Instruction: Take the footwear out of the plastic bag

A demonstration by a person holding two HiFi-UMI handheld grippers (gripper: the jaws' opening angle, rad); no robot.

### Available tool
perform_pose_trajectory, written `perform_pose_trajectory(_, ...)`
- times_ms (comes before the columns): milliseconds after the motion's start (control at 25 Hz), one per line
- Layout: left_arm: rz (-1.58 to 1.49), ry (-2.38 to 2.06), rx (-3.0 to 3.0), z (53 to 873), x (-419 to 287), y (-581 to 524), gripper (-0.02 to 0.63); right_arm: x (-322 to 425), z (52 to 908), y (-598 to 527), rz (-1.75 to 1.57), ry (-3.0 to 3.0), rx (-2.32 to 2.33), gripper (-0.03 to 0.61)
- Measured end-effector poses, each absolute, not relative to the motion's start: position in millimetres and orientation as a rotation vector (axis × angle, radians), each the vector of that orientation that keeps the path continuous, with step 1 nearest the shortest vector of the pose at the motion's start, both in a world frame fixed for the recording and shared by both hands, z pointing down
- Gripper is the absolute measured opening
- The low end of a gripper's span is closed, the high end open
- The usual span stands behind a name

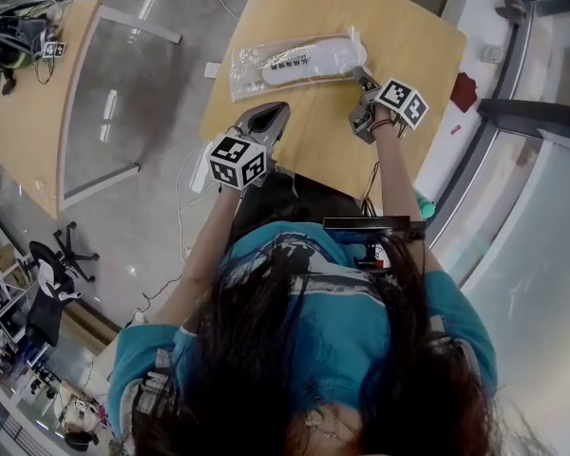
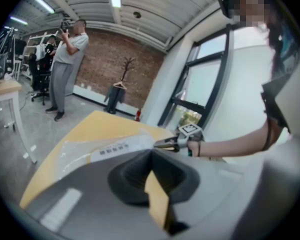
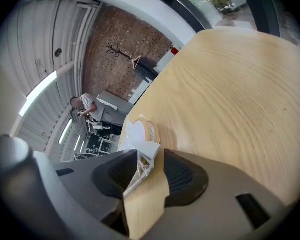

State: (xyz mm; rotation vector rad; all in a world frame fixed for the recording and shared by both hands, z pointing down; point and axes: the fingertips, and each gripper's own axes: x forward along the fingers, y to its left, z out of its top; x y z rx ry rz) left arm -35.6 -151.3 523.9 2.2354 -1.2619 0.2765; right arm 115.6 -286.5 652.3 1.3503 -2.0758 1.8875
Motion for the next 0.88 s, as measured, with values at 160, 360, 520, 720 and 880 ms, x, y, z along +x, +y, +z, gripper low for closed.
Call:
perform_pose_trajectory(160,0.274,-1.276,2.233,523.3,-38.5,-149.8,0.002,111.6,655.6,-288.6,2.094,-2.035,1.321,0.11)
perform_pose_trajectory(360,0.254,-1.258,2.239,520.6,-45.6,-146.9,0.002,106.6,646.6,-278.1,2.148,-2.005,1.354,0.074)
perform_pose_trajectory(520,0.221,-1.198,2.245,522.7,-49.5,-144.4,0.002,93.8,634.7,-254.1,2.212,-1.977,1.394,0.06)
perform_pose_trajectory(720,0.235,-1.066,2.262,532.5,-42.0,-140.4,0.002,91.0,622.2,-220.9,2.297,-1.954,1.456,0.054)
perform_pose_trajectory(880,0.218,-0.902,2.194,546.3,-42.9,-125.5,0.058,82.2,609.0,-197.2,2.392,-1.935,1.512,0.049)
